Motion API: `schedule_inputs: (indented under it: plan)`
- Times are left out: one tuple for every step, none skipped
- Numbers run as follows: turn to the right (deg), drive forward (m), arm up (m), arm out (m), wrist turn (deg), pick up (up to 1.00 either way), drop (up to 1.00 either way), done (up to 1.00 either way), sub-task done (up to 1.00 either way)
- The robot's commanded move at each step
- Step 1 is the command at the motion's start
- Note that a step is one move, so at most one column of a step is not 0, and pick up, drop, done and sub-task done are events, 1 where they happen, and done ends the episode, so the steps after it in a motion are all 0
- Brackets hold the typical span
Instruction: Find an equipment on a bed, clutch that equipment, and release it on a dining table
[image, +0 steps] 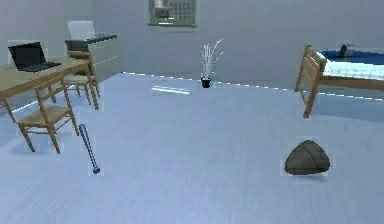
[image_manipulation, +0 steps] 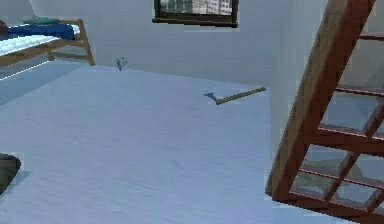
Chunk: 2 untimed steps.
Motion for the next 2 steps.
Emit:
schedule_inputs:
  plan:
    - [0.0,1.0,0.0,0.0,0.0,0.0,0.0,0.0,0.0]
    - [-3.0,0.0,0.0,0.0,0.0,0.0,0.0,0.0,0.0]
